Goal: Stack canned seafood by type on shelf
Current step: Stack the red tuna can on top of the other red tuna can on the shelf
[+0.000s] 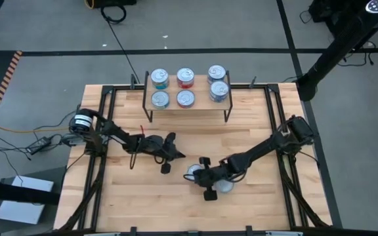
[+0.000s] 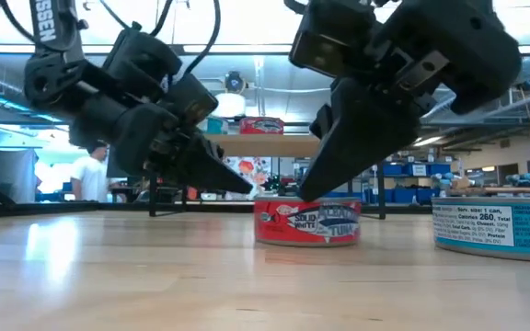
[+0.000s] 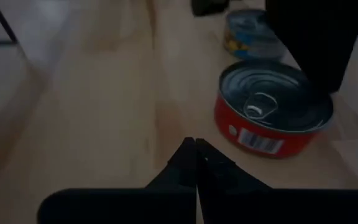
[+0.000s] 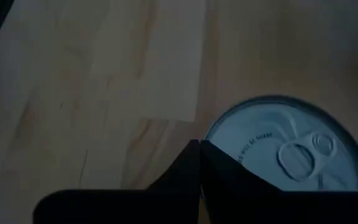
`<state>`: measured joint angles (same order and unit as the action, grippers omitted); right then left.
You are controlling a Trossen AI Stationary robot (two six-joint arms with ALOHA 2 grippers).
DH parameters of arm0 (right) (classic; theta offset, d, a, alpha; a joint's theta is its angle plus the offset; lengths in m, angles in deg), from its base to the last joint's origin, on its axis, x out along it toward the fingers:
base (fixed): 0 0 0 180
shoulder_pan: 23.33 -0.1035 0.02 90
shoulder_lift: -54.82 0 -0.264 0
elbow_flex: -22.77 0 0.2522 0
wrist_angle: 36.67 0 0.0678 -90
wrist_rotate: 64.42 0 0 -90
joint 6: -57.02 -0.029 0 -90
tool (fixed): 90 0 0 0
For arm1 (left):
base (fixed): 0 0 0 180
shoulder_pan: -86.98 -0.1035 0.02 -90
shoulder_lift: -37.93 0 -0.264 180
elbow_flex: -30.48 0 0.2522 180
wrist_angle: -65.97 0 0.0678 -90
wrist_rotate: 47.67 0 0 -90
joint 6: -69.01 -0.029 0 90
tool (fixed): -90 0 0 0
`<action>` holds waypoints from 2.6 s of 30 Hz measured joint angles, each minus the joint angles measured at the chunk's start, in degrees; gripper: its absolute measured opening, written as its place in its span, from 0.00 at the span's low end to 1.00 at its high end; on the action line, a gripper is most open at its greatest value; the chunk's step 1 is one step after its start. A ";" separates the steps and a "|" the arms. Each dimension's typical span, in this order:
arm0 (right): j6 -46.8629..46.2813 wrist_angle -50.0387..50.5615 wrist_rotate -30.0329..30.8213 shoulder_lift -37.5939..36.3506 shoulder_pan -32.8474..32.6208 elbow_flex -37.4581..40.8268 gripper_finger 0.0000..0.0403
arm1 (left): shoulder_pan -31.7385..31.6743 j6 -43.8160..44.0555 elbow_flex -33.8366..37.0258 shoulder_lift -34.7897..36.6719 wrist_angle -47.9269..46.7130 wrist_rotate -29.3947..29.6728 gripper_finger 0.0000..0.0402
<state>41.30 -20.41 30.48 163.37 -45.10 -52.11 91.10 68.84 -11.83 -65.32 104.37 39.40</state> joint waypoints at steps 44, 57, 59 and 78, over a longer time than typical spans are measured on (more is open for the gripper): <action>-7.06 6.18 10.50 -4.29 0.49 0.35 0.02 | 1.51 -4.32 -4.93 -10.94 8.84 3.09 0.00; -5.15 6.14 14.57 -6.72 3.74 0.31 0.02 | 2.58 -4.67 -4.91 -10.90 7.12 1.23 0.00; -5.62 5.47 14.44 -6.66 4.41 0.31 0.02 | 2.93 -5.34 -4.92 -10.91 6.65 1.31 0.00; -6.82 6.96 12.18 -8.31 5.08 0.33 0.13 | 3.06 -4.47 4.86 -3.29 9.78 5.12 0.00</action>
<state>34.49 -13.45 42.66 155.05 -40.02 -51.78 94.16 64.37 -6.97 -68.61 114.15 44.52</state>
